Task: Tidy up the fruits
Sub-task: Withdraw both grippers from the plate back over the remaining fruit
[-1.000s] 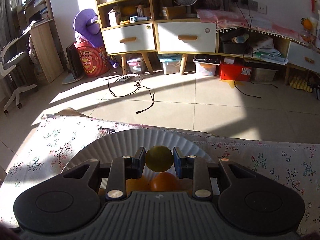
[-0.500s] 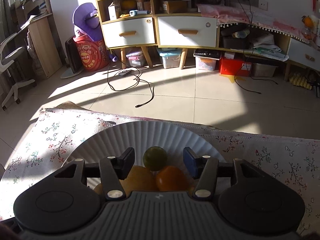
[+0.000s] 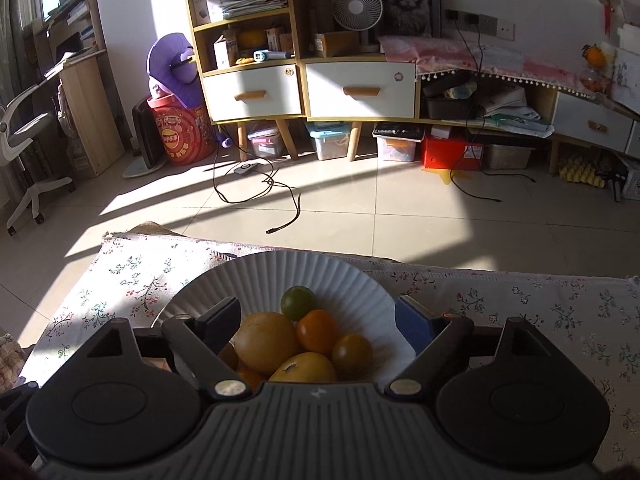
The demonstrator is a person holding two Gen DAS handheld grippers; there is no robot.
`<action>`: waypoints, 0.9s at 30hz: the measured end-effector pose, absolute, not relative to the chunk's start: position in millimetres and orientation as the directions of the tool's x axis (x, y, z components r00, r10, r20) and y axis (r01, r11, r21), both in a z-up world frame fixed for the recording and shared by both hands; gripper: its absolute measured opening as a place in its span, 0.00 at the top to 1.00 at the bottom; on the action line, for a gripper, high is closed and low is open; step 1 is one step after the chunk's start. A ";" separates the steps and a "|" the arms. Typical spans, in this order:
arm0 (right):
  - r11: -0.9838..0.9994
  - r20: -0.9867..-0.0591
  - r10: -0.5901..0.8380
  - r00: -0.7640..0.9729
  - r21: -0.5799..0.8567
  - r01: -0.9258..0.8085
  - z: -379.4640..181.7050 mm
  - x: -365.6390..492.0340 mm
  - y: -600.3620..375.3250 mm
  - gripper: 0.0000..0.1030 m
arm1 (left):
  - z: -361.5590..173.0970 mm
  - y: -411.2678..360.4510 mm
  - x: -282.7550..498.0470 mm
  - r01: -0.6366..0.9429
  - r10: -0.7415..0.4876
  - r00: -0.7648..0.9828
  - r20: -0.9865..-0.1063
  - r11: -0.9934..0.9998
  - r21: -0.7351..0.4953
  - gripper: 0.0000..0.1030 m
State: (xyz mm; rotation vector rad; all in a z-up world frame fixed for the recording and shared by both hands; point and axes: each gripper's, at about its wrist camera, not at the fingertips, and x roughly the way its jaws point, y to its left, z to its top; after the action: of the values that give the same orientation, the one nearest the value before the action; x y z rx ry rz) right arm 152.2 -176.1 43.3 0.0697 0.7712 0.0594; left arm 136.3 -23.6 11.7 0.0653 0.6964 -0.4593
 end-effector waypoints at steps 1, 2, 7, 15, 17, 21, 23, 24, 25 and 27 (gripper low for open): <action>0.996 -0.692 0.079 0.718 0.092 -0.020 45.2 149.0 -177.5 0.18 | 13.0 -23.1 134.6 0.429 -0.385 0.670 -0.634 0.899 -0.093 0.23; 0.995 -0.690 0.078 0.719 0.097 -0.015 46.3 146.7 -178.4 0.16 | 14.3 -22.6 133.2 0.428 -0.385 0.670 -0.635 0.899 -0.093 0.23; 0.995 -0.687 0.075 0.723 0.096 -0.012 50.4 129.7 -179.0 0.13 | 21.0 -19.7 124.3 0.431 -0.383 0.667 -0.639 0.898 -0.089 0.19; 0.999 -0.684 0.054 0.728 0.038 -0.039 56.5 103.9 -175.0 0.07 | 26.6 -18.2 107.8 0.443 -0.362 0.674 -0.644 0.896 -0.040 0.13; 0.999 -0.682 0.052 0.729 0.028 -0.045 56.6 97.4 -174.6 0.06 | 26.8 -17.6 105.2 0.444 -0.359 0.673 -0.647 0.895 -0.035 0.12; 0.998 -0.685 0.055 0.726 0.024 -0.052 54.0 85.7 -176.2 0.04 | 24.7 -15.7 99.8 0.441 -0.350 0.670 -0.655 0.897 -0.027 0.10; 0.999 -0.685 0.049 0.727 0.021 -0.047 51.6 80.6 -176.8 0.01 | 22.7 -13.6 98.4 0.435 -0.341 0.670 -0.660 0.900 -0.024 0.10; 0.999 -0.685 0.042 0.727 0.018 -0.041 50.0 76.2 -176.6 0.01 | 22.1 -12.6 97.9 0.433 -0.339 0.671 -0.660 0.901 -0.024 0.10; 0.999 -0.686 0.040 0.726 0.018 -0.038 48.5 73.9 -177.3 0.01 | 21.2 -10.9 97.2 0.429 -0.339 0.672 -0.659 0.903 -0.026 0.10; 0.999 -0.689 0.042 0.724 0.024 -0.036 45.1 68.2 -179.1 0.01 | 19.1 -8.7 97.1 0.422 -0.335 0.670 -0.662 0.906 -0.032 0.10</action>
State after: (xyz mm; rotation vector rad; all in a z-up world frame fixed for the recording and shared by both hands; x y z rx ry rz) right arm 68.2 -179.1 45.1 0.0090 0.7604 0.0429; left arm 97.1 -8.8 19.1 0.1280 0.7192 -0.4278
